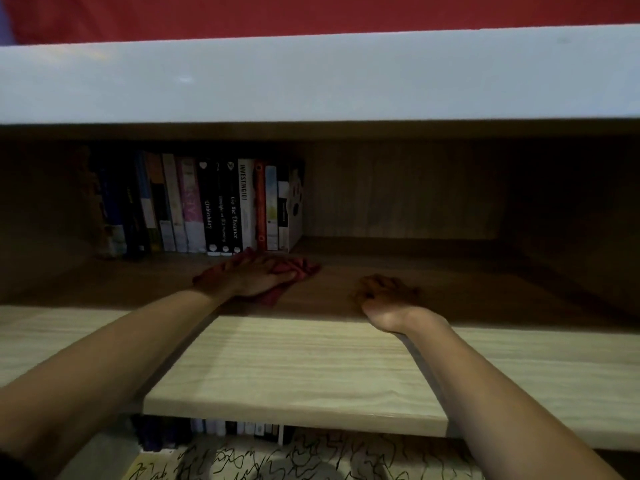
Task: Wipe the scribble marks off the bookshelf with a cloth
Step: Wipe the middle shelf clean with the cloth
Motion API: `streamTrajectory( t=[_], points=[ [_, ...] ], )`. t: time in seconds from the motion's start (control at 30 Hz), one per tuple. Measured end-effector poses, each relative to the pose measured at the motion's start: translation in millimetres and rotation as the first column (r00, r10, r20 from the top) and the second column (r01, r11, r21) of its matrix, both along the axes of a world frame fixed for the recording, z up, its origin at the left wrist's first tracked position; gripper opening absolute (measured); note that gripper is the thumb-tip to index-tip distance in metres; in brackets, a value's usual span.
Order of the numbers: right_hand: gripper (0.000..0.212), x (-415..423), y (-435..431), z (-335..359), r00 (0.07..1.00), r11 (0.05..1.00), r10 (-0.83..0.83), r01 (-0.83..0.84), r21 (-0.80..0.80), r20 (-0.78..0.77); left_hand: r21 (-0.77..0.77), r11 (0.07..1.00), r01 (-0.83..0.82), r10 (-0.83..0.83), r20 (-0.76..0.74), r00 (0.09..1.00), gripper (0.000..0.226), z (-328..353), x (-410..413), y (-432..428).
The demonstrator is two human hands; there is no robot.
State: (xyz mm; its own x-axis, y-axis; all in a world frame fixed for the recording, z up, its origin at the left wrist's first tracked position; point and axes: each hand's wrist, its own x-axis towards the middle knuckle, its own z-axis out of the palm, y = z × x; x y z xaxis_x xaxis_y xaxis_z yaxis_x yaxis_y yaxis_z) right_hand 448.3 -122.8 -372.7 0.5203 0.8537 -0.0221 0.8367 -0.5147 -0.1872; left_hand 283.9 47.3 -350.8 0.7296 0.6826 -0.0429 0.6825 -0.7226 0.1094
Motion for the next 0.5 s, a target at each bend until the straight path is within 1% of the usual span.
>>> streamTrajectory(
  t=[0.03,0.07,0.1,0.17,0.23,0.27,0.3,0.33,0.37,0.4,0.47,0.5],
  points=[
    [0.052,-1,0,1,1.000,1.000,-0.001,0.001,0.004,-0.002,0.011,0.999,-0.039,0.039,-0.013,0.999,0.081,1,9,0],
    [0.051,-2,-1,2,1.000,1.000,-0.003,0.003,0.011,-0.007,0.025,0.998,-0.060,0.061,-0.017,0.998,0.073,0,14,1],
    [0.051,-3,-2,2,1.000,1.000,-0.004,0.005,0.020,-0.013,0.024,0.997,-0.073,0.073,-0.024,0.997,0.071,0,17,-2],
    [0.051,-5,-3,3,1.000,1.000,-0.007,0.007,0.021,-0.016,0.020,0.997,-0.069,0.070,-0.042,0.997,0.074,-6,10,-9],
    [0.051,-5,-4,2,1.000,1.000,-0.010,0.010,0.017,-0.008,0.033,0.999,-0.002,0.004,-0.051,0.999,0.083,-9,-10,-21],
    [0.052,-4,-4,2,1.000,1.000,-0.012,0.012,0.014,-0.004,0.022,0.999,0.048,-0.046,-0.073,0.996,0.091,-10,-25,-30],
    [0.052,-4,-3,2,1.000,1.000,-0.013,0.013,0.012,0.001,0.019,0.994,0.106,-0.104,-0.091,0.990,0.104,-10,-41,-43],
    [0.052,-3,-3,1,1.000,1.000,-0.012,0.012,0.011,0.004,0.016,0.991,0.131,-0.128,-0.109,0.986,0.119,-11,-57,-56],
    [0.052,-2,-2,0,1.000,1.000,-0.009,0.009,0.009,0.004,0.024,0.991,0.130,-0.126,-0.125,0.984,0.127,-12,-68,-62],
    [0.052,-1,-2,-1,1.000,1.000,-0.009,0.009,0.008,0.000,0.013,0.993,0.116,-0.114,-0.121,0.986,0.124,-11,-75,-60],
    [0.053,-1,-1,-2,1.000,1.000,-0.017,0.017,0.010,0.001,-0.067,0.993,0.093,-0.096,-0.043,0.994,0.099,-4,-72,-47],
    [0.053,0,0,-1,1.000,1.000,-0.020,0.020,0.011,0.004,-0.050,0.994,0.093,-0.094,-0.005,0.996,0.088,-2,-65,-38]
  ],
)
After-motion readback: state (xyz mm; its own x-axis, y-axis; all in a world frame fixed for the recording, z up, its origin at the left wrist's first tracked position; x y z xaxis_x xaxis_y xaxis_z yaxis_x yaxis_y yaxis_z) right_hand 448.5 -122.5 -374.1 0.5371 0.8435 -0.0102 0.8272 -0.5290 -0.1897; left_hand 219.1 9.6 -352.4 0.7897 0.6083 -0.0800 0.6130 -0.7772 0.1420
